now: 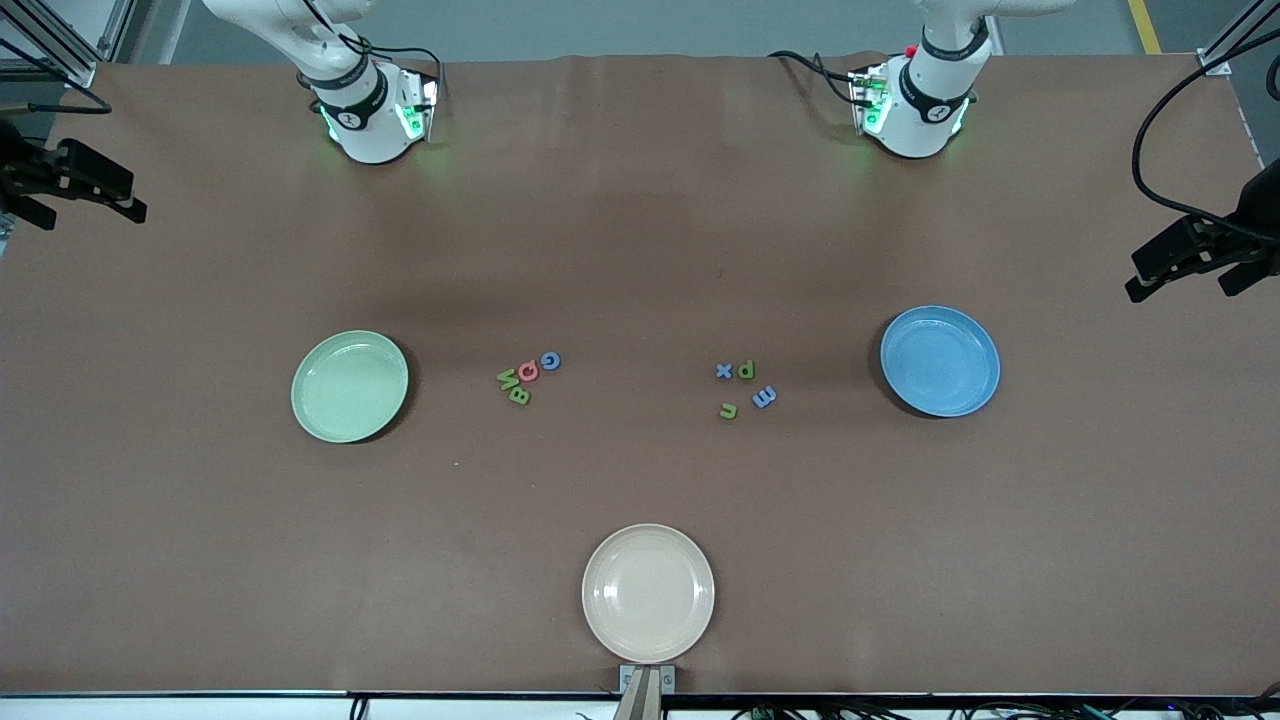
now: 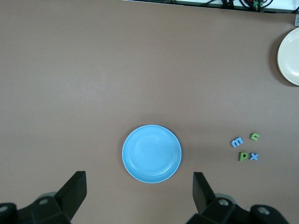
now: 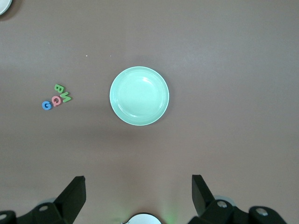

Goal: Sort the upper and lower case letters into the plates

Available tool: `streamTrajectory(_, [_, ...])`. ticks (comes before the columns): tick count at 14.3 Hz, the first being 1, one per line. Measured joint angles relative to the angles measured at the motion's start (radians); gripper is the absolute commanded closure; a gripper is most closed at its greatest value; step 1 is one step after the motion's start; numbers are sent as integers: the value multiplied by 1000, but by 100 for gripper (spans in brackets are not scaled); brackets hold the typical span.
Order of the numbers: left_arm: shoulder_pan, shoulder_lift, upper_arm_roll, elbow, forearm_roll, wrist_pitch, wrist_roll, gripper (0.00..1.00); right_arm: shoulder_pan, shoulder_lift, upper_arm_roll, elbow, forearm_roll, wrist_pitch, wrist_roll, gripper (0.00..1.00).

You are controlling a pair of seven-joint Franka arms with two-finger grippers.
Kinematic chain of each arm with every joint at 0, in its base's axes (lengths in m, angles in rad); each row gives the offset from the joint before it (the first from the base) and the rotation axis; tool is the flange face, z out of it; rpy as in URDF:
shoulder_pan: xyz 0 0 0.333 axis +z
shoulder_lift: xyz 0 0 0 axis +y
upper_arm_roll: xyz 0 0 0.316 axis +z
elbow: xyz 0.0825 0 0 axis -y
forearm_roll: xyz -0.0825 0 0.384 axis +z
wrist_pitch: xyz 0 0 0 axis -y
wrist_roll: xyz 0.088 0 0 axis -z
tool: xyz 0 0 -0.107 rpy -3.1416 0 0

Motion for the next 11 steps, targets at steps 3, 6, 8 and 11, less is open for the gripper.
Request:
streamTrajectory(3, [0, -1, 0, 0, 0, -11, 2, 0, 0, 0, 0, 0, 0, 3, 0, 0])
streamTrajectory(6, [0, -2, 0, 0, 0, -15, 3, 0, 0, 0, 0, 0, 0, 4, 0, 0])
streamTrajectory(8, [0, -3, 0, 0, 0, -15, 2, 0, 0, 0, 0, 0, 0, 4, 0, 0])
streamTrajectory(11, [-5, -2, -2, -4, 0, -26, 1, 0, 0, 0, 0, 0, 0, 3, 0, 0])
